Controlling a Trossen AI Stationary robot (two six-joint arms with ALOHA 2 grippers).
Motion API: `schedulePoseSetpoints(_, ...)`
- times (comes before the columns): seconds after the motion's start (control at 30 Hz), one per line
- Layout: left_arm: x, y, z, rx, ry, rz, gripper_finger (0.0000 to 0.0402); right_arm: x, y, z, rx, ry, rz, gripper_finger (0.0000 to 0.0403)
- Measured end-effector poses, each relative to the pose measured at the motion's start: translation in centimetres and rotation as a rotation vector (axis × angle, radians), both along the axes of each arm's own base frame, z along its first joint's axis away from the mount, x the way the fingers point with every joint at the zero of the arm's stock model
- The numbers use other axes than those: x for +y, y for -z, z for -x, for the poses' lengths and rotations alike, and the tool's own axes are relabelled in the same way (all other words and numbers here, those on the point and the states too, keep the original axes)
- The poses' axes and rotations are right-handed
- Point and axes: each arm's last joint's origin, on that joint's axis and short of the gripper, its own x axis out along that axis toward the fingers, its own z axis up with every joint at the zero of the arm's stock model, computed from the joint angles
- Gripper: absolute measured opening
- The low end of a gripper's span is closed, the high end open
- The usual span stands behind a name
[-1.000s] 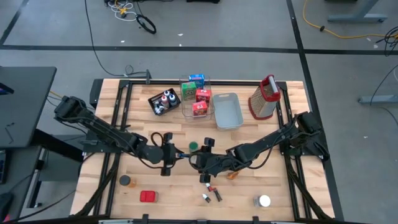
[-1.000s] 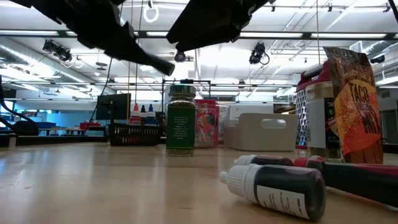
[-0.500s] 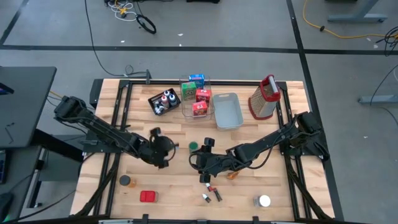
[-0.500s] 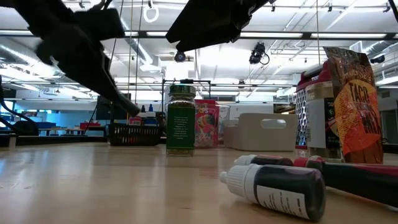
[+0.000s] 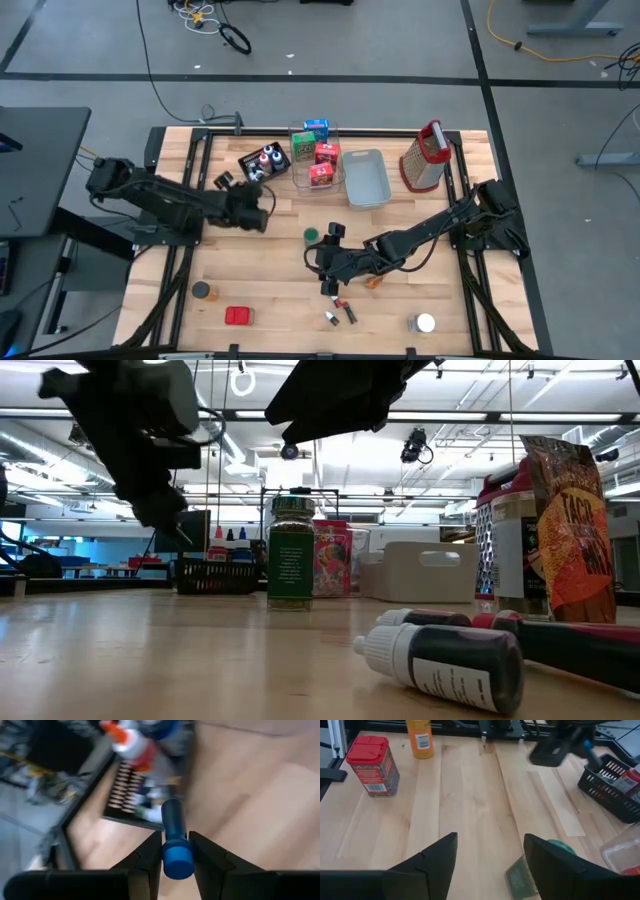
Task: Pick & Place Kitchen Items
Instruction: Put the small blue food coloring bottle into the black bin, then put the top small red food coloring bottle into the black bin
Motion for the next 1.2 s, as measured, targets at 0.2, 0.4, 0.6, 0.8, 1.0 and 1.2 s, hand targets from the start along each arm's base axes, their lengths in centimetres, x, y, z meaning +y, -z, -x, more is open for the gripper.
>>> schedulePoseSetpoints(0.2, 4.1, 0.0, 0.3, 0.061, -0.155, -0.022, 0.0099, 0.0, 0.0, 0.0, 0.000, 0.000, 0.000, 0.0241)
schedulePoseSetpoints(0.4, 7.1, 0.9, 0.7, 0.044, -0.231, -0.015, 0.0100, 0.0, 0.0, 0.0, 0.000, 0.000, 0.000, 0.0241)
schedulePoseSetpoints(0.6, 8.4, 1.8, 0.1, -0.027, -0.175, -0.018, 0.0114, 0.0, 0.0, 0.0, 0.000, 0.000, 0.000, 0.0241)
schedulePoseSetpoints(0.8, 9.0, 1.8, 0.2, -0.043, -0.188, -0.019, 0.0145, 0.0, 0.0, 0.0, 0.000, 0.000, 0.000, 0.0241)
schedulePoseSetpoints(1.0, 8.6, 1.9, 0.0, -0.059, -0.152, 0.033, 0.0168, 0.1, 0.0, 0.0, 0.006, -0.015, -0.027, 0.0241)
schedulePoseSetpoints(1.2, 7.5, 0.4, -0.8, -0.146, -0.097, 0.049, 0.0160, 0.3, 0.1, 0.0, 0.022, -0.063, -0.077, 0.0241)
